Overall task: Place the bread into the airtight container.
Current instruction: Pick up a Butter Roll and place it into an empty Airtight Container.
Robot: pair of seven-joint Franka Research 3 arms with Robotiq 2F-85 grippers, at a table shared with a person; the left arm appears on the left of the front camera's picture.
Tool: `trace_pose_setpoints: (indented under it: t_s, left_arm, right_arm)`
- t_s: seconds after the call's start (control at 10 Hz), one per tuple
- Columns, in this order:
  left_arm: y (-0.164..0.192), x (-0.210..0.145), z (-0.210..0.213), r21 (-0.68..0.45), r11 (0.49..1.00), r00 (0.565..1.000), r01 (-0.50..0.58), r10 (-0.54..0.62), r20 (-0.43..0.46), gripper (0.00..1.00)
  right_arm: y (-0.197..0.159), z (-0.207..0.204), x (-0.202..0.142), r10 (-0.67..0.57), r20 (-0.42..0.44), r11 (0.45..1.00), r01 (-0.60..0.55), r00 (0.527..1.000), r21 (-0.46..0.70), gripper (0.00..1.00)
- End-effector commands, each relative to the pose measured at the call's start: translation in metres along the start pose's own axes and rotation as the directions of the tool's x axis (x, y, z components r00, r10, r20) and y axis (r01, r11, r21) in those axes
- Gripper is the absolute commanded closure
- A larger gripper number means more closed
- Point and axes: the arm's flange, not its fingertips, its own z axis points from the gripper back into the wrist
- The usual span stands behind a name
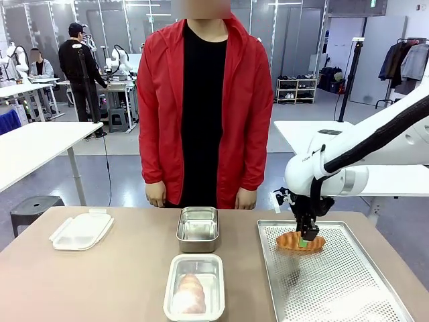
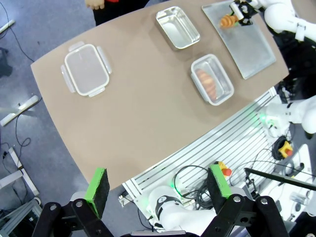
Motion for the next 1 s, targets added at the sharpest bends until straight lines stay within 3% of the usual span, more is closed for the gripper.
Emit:
trace_pose_setpoints:
  t_s: [0.0,0.1,0.2,0.3,0.5,0.8,0.9]
  left_arm:
    - [-0.001,-0.001,0.001,-0.002,1.000,1.000,0.010,-0.010,-0.001,0.00]
    - [-0.001,-0.001,0.001,-0.002,1.000,1.000,0.010,-0.010,-0.001,0.00]
    - [-0.001,-0.001,0.001,-0.002,1.000,1.000,0.010,-0.010,-0.001,0.00]
    - [-0.001,-0.001,0.001,-0.002,1.000,1.000,0.010,-0.010,-0.001,0.00]
    - [-0.001,-0.001,0.001,-0.002,1.000,1.000,0.010,-0.010,-0.001,0.00]
    - [-0.001,-0.001,0.001,-0.002,1.000,1.000,0.010,-0.010,-0.001,0.00]
    - [-0.001,-0.001,0.001,-0.002,1.000,1.000,0.010,-0.010,-0.001,0.00]
  right_arm:
    - [-0.001,-0.010,0.003,-0.014,-0.031,1.000,0.015,0.999,0.012,0.79]
    - [0.000,-0.004,0.005,-0.006,-0.022,1.000,0.006,1.000,0.013,0.83]
    - [0.002,0.012,0.011,0.021,-0.034,1.000,-0.020,0.999,0.022,0.98]
    - [0.005,0.032,0.015,0.012,-0.066,1.000,-0.011,0.998,0.017,0.98]
    - [0.008,0.073,0.029,-0.021,-0.030,1.000,0.022,0.999,0.007,0.98]
    - [0.016,0.124,0.070,-0.046,-0.063,0.998,0.044,0.997,-0.034,0.98]
    - [0.018,0.135,0.087,-0.062,-0.033,0.997,0.061,0.998,-0.042,0.98]
